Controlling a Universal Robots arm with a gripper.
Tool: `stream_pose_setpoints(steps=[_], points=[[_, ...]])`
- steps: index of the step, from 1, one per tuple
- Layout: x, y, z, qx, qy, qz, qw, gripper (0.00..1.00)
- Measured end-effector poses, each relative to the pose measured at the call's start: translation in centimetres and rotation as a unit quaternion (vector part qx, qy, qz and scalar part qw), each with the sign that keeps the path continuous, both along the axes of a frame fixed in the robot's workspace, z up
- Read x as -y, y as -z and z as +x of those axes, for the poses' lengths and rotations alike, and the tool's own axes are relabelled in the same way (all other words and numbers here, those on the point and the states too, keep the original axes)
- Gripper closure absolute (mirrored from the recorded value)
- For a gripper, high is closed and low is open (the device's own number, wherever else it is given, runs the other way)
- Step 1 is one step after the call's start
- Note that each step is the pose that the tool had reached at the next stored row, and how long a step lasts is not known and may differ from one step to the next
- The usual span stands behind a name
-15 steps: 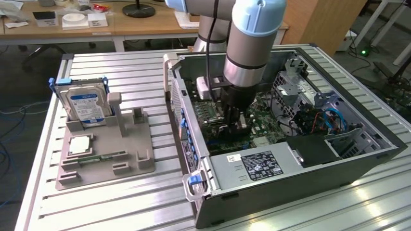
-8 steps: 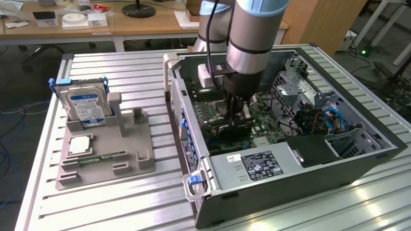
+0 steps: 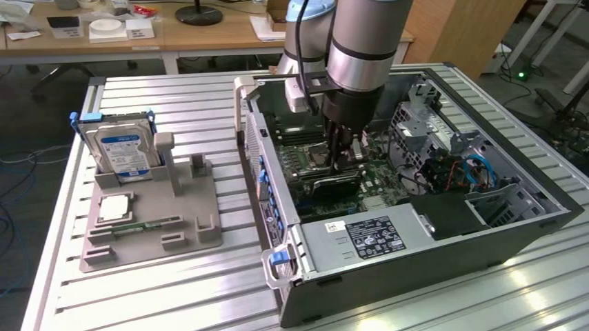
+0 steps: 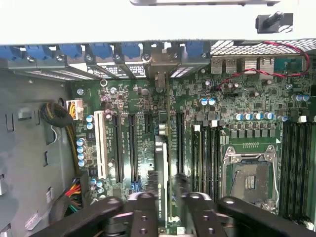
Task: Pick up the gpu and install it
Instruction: 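Insert the gpu into the slot, then press down on the gpu until it lock into place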
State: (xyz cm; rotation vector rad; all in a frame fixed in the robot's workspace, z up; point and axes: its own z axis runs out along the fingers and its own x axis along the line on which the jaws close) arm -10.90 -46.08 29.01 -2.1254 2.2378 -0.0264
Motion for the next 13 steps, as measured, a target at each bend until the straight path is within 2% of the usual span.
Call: stream_pose_setpoints(steps=[1,3,4,5,13], points=[[0.00,0.00,0.00,0.0000,0.000,0.0000,1.0000,0.73],[0.00,0.00,0.00,0.0000,0.000,-0.0001,1.0000,0.84],[0.00,0.00,0.00,0.0000,0.000,0.0000,1.0000,0.84],[0.00,0.00,0.00,0.0000,0.000,0.0000,1.0000,0.89],[0.00,0.00,0.00,0.0000,0.000,-0.0001,1.0000,0.89]])
